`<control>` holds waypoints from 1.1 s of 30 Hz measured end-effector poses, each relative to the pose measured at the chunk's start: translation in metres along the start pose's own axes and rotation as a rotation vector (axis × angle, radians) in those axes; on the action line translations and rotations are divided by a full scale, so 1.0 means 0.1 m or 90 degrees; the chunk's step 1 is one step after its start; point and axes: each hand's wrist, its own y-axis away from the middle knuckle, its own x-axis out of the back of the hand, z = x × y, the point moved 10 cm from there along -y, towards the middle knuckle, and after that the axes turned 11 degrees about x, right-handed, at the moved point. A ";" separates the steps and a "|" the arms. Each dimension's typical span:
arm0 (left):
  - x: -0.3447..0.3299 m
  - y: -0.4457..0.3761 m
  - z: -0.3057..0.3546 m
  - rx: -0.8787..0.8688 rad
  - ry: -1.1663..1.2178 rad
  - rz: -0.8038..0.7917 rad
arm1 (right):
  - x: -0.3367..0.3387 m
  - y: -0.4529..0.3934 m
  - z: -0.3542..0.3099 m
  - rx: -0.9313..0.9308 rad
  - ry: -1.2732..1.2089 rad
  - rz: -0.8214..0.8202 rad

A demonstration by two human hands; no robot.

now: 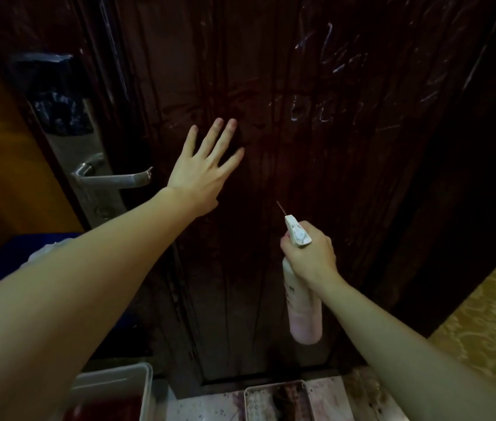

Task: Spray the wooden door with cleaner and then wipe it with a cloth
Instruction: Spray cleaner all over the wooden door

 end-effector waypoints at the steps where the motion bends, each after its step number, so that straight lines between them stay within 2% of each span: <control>1: -0.01 0.00 0.00 0.003 -0.008 0.004 | 0.02 -0.01 0.04 -0.003 0.013 0.006; 10: -0.10 0.06 0.06 0.075 -0.010 0.057 | 0.05 -0.17 0.42 0.040 -0.092 -0.003; 17: -0.20 0.12 0.15 0.157 0.007 0.089 | 0.12 -0.22 0.62 0.064 -0.044 0.041; 25: -0.31 0.39 0.08 0.242 0.140 0.184 | 0.08 -0.19 0.80 0.064 -0.102 0.053; 30: -0.49 0.50 -0.06 0.386 0.220 0.157 | -0.05 -0.14 0.70 0.123 -0.060 0.037; 33: -0.51 0.52 -0.04 0.382 0.239 0.181 | -0.15 -0.07 0.65 0.147 -0.065 0.039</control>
